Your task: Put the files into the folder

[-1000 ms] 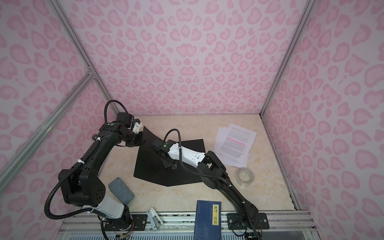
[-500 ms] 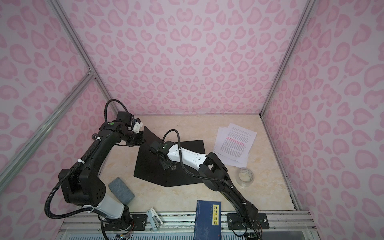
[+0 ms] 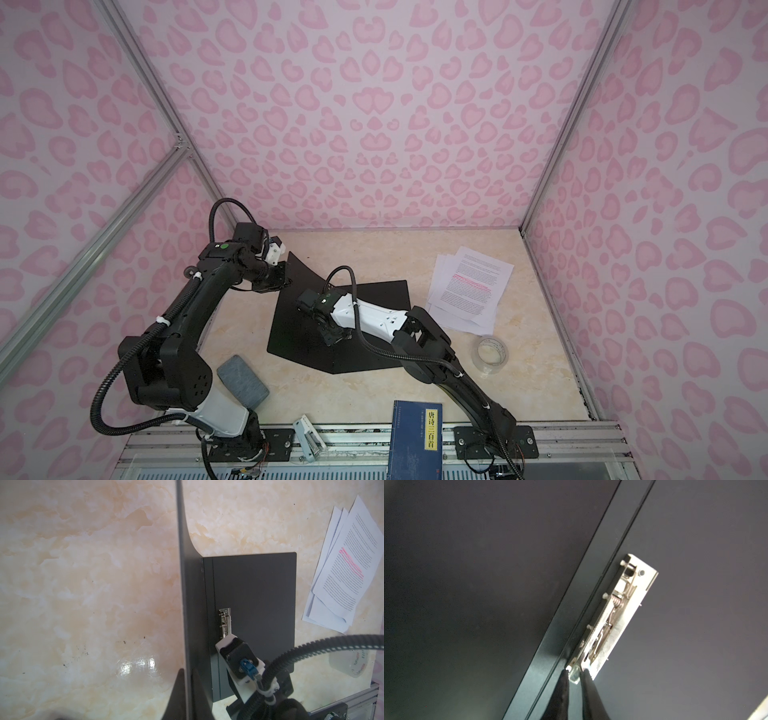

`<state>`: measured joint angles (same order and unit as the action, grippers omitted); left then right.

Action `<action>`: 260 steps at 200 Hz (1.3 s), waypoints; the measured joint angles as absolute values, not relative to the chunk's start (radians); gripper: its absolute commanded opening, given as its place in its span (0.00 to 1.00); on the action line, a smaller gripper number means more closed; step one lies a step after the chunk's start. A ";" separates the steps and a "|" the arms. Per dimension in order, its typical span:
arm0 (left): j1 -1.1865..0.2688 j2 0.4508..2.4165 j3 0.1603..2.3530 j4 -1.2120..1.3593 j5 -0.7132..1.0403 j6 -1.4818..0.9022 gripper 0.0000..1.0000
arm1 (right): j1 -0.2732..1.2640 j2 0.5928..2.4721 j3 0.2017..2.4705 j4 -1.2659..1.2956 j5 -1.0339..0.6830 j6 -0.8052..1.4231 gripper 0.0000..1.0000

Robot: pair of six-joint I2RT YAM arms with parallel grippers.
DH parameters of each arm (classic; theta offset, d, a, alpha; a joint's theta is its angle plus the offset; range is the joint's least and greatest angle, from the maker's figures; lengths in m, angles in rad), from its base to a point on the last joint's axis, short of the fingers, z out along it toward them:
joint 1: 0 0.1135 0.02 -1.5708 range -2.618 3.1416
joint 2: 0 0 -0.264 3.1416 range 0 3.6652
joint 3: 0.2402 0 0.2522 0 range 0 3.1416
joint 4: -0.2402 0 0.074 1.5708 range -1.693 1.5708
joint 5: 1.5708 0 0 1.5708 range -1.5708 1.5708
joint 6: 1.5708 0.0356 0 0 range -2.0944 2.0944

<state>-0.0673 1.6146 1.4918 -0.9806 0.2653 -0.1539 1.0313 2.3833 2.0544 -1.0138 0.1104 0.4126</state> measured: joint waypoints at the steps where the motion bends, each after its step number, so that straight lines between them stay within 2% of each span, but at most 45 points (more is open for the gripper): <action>1: -0.067 1.615 1.492 -0.981 0.265 -0.154 0.03 | 1.031 2.383 2.054 -1.014 0.110 0.413 0.15; 133: -0.067 1.615 1.492 -0.981 0.266 -0.154 0.03 | 1.034 2.390 2.041 -0.997 0.116 0.440 0.15; 260: -0.068 1.619 1.513 -0.999 0.272 -0.147 0.03 | 1.036 2.375 1.985 -0.951 0.148 0.478 0.11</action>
<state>-0.0685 1.6192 1.5127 -0.9985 0.2722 -0.1474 1.0359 2.3753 1.9846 -0.9512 0.1478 0.4782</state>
